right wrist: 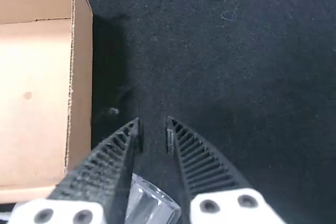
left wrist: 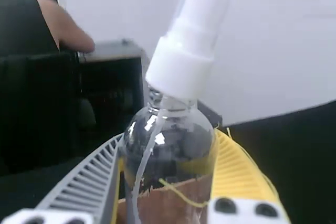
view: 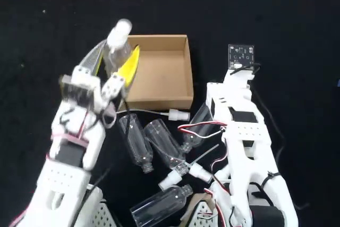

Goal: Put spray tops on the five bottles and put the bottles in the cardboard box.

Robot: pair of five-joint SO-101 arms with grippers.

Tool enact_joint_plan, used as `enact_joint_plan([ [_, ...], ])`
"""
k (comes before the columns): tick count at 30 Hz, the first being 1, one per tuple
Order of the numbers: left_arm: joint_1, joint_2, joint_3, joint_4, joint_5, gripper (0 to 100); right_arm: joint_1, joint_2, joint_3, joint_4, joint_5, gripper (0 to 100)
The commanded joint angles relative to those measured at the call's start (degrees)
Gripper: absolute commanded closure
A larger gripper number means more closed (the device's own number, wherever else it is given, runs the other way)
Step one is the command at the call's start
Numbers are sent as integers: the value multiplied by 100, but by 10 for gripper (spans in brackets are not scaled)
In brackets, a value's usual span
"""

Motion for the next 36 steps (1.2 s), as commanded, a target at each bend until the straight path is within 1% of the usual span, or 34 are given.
enact_joint_plan([
  [1, 189, 2163, -1560, -141, 26, 930, -79, -4, -22, -176, -18, 938],
  [5, 233, 3552, -2079, -141, 9, 930, -79, -4, -40, -193, 0, 938],
  [7, 224, 4000, -2220, -369, 18, 930, -79, -4, -48, -193, 0, 938],
  [10, 127, 4325, -2062, -1451, 53, 935, -79, -4, -57, -193, 0, 938],
  [15, 57, 4510, -1007, -3965, 53, 935, -88, -4, -75, -193, 0, 938],
  [18, 31, 4721, -549, -4712, 53, 935, -97, -4, -75, -193, 0, 938],
  [22, -110, 5020, -514, -4870, 62, 935, -105, -4, -75, -193, -9, 938],
  [33, -338, 6347, -1226, -4897, 62, 936, -97, -4, -66, -193, -9, 938],
  [36, -321, 6576, -1270, -5336, 62, 936, -97, -4, -66, -193, -9, 938],
])
